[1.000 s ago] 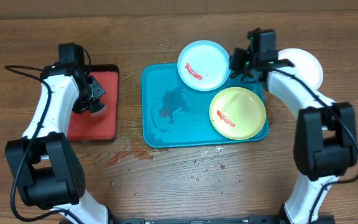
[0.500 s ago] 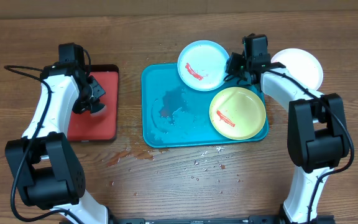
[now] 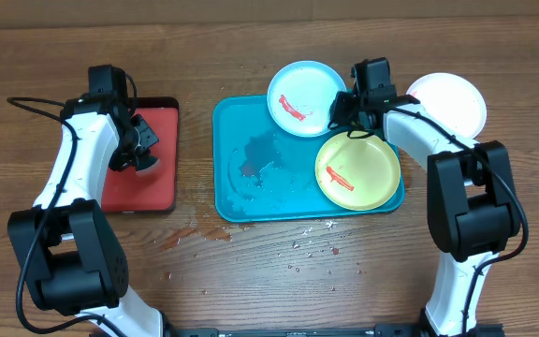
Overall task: Clean dirty plates on tray and stack at the side
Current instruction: 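Move the right gripper back to the light-blue plate and grasp its rim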
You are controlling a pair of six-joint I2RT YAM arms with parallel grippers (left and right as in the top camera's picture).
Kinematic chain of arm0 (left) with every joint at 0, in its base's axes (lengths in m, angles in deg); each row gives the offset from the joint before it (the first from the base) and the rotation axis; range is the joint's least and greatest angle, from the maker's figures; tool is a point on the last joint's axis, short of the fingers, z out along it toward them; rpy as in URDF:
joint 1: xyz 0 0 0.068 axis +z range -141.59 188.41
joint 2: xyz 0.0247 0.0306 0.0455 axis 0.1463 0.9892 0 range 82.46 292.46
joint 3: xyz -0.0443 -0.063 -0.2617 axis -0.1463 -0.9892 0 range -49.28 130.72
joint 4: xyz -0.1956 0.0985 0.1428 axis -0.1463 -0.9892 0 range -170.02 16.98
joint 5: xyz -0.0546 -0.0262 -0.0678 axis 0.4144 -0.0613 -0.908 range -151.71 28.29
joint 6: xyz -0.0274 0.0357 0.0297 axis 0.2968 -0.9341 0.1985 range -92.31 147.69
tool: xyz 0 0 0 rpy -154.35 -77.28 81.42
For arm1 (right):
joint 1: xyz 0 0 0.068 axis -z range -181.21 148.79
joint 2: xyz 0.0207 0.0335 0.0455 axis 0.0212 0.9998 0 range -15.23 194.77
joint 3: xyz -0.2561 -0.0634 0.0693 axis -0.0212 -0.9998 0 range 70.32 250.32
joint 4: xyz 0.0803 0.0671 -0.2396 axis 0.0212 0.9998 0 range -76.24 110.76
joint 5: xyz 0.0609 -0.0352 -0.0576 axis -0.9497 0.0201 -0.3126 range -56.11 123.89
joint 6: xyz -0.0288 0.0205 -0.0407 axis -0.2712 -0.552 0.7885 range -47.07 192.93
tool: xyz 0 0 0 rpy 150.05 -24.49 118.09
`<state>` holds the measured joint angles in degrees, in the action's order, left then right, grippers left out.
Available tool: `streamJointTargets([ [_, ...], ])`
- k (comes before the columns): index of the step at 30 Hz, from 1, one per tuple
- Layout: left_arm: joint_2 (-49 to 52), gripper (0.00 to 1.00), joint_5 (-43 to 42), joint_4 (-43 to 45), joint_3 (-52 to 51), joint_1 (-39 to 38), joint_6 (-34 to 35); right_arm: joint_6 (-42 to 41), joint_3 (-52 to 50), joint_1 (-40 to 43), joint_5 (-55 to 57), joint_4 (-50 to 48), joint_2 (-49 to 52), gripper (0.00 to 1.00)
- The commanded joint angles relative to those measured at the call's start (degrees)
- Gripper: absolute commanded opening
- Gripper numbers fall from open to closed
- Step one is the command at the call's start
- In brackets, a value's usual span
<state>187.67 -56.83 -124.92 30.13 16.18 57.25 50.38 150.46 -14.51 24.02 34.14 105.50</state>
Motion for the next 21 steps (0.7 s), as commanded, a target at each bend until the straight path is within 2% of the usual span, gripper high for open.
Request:
streamJointTargets([
  [1,-1.4,0.04,-0.5,0.3,-0.3,-0.1,-1.3,0.3,0.2,-3.3,-10.4,1.6,-0.2,0.29],
  [6,-1.4,0.04,-0.5,0.3,-0.3,-0.1,-1.3,2.0,0.3,-8.5,-12.7,5.1,-1.2,0.29],
  [9,-1.4,0.04,-0.5,0.3,-0.3,-0.1,-1.3,2.0,0.7,-10.9,-12.0,7.4,-2.9,0.34],
  [12,-1.4,0.04,-0.5,0.3,-0.3,-0.1,-1.3,1.9,1.7,-11.4,-6.6,9.3,-5.0,0.33],
  [13,-1.4,0.04,-0.5,0.3,-0.3,-0.1,-1.3,1.7,2.2,-11.3,-1.7,9.8,-6.4,0.33],
  [14,-1.4,0.04,-0.5,0.3,-0.3,-0.1,-1.3,1.7,2.7,-10.7,3.8,9.6,-7.7,0.34],
  [16,-1.4,0.04,-0.5,0.4,-0.3,-0.1,-1.3,1.7,3.4,-10.0,7.9,8.6,-8.2,0.36],
  [21,-1.4,0.04,-0.5,0.7,-0.3,-0.1,-1.3,1.8,3.5,-8.1,8.9,1.4,-7.4,0.4],
])
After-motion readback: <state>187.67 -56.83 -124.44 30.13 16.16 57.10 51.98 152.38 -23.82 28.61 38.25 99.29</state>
